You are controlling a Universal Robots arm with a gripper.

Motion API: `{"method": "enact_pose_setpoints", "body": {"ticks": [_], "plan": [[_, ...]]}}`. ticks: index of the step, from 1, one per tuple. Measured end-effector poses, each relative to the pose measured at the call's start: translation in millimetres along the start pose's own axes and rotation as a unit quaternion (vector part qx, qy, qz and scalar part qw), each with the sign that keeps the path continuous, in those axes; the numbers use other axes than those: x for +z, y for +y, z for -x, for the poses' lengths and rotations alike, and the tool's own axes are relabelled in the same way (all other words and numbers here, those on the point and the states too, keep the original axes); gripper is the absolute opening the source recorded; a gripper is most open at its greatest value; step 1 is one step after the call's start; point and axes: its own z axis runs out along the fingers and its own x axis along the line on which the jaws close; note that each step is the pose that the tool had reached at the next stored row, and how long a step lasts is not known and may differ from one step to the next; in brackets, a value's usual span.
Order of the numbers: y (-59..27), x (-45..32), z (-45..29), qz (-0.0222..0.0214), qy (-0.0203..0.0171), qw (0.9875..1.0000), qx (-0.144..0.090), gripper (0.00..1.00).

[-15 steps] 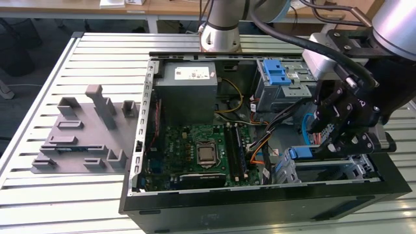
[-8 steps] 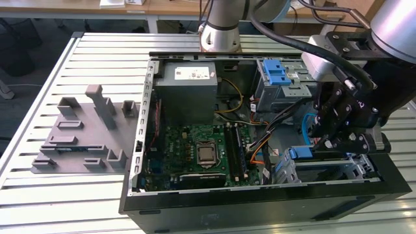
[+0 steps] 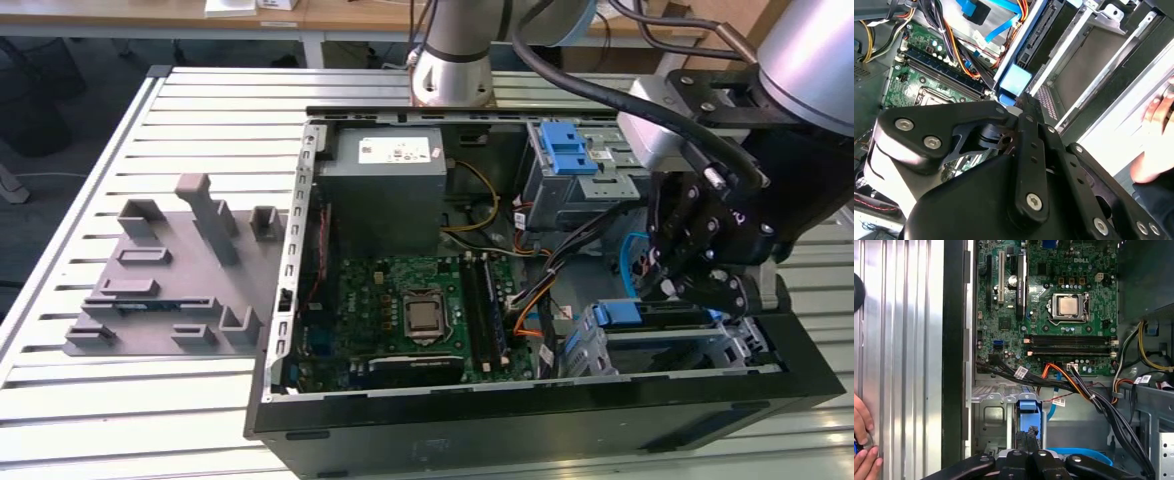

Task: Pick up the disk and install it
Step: 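Insert the disk into the insertion slot, then insert the first disk wire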

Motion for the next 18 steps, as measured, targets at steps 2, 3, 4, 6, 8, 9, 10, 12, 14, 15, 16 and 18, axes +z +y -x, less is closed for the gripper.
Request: {"method": "enact_pose_setpoints", "body": {"ticks": [2, 3, 4, 6, 8, 9, 10, 12, 14, 15, 16, 18], "plan": [[0.0, 1.0, 0.0, 0.0000, 0.0000, 1.0000, 0.000, 0.11], [-0.1, 1.6, -0.1, 0.0000, 0.0000, 1.0000, 0.000, 0.11], [-0.1, 2.3, -0.1, 0.0000, 0.0000, 1.0000, 0.000, 0.11], [-0.1, 3.3, -0.1, 0.0000, 0.0001, 1.0000, 0.000, 0.11], [-0.1, 4.4, -0.1, 0.0000, 0.0000, 1.0000, 0.000, 0.11], [-0.1, 4.7, -0.1, 0.0000, 0.0001, 1.0000, 0.000, 0.11], [-0.1, 5.1, -0.1, 0.0000, 0.0001, 1.0000, 0.000, 0.11], [-0.1, 5.6, -0.1, 0.0000, 0.0002, 1.0000, 0.000, 0.11], [-0.1, 6.1, -0.1, 0.0000, 0.0001, 1.0000, 0.000, 0.11], [-0.1, 6.3, -0.1, 0.0000, 0.0001, 1.0000, 0.000, 0.11], [-0.1, 6.6, -0.1, 0.0000, 0.0001, 1.0000, 0.000, 0.11], [-0.2, 6.9, -0.2, 0.0000, 0.0001, 1.0000, 0.000, 0.11]]}}
